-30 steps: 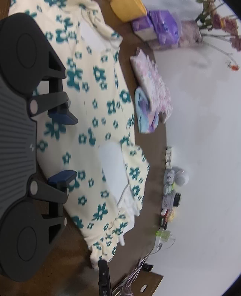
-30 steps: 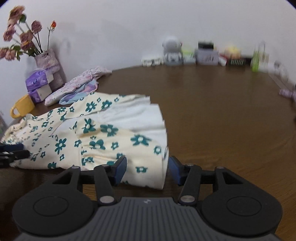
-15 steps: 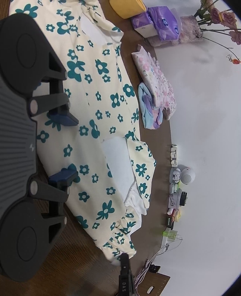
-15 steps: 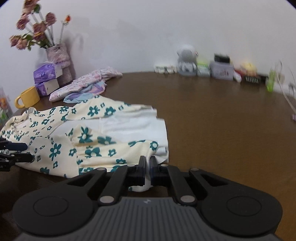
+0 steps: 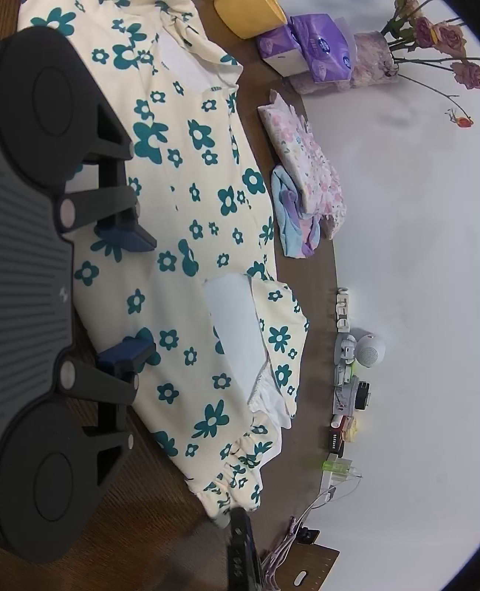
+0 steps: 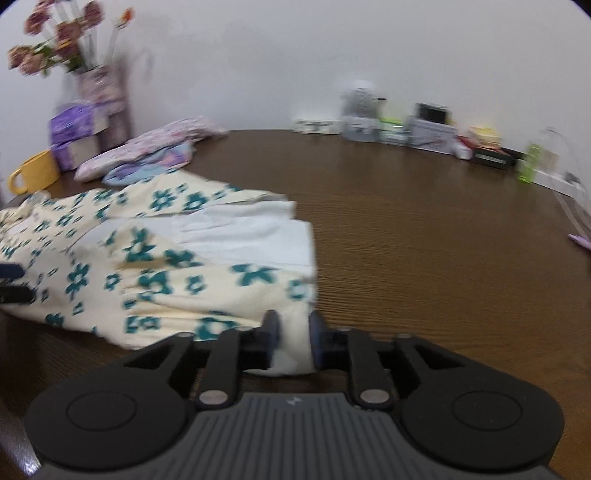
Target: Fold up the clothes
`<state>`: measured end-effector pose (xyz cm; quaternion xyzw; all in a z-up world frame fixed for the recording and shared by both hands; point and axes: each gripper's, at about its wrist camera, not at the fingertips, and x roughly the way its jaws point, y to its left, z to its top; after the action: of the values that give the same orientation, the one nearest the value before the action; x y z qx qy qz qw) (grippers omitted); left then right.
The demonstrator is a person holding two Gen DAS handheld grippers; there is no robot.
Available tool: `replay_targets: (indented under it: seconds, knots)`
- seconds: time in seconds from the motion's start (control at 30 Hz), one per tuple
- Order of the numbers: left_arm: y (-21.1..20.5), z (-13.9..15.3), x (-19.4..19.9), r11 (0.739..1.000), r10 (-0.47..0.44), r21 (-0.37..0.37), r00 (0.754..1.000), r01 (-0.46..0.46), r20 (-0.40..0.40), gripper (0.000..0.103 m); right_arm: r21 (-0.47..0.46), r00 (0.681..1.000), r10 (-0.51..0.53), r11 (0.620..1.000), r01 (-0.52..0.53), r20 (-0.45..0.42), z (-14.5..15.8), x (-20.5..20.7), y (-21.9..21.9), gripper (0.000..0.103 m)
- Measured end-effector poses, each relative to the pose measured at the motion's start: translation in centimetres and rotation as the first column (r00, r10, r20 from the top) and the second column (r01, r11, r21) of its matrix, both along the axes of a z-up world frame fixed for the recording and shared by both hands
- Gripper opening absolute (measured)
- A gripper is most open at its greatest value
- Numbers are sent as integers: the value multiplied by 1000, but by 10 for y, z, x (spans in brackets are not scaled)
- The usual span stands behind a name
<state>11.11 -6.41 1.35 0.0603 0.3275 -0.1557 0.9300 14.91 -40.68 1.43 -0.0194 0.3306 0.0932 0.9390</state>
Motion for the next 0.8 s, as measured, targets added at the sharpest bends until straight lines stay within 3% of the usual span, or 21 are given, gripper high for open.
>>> replay_targets:
  seconds: [0.13,0.27,0.37,0.5,0.63,0.8]
  knots:
    - [-1,0,0,1000,-2,2,1000,2,5,52,106,997,-51,993,44,66,21,-23,-7,24]
    - [-1,-1,-1,1000,-2,1,1000,2,10,52,161,988,88,981,-108,129,33,-33,30,26]
    - [0,-2,-2,1000,-3,-4,1000,3,18,52,142,967,230,959,-245,113,25,-21,76,26]
    - [2,-3,-3,1000,-5,-13,1000,5,21,52,32,935,342,938,-346,97,12,-5,133,26]
    - [4,-3,-4,1000,-9,-24,1000,9,25,52,-48,945,319,947,-316,71,-3,8,148,18]
    - [5,-4,-4,999,-12,-31,1000,13,28,53,8,966,249,968,-250,65,-8,15,127,17]
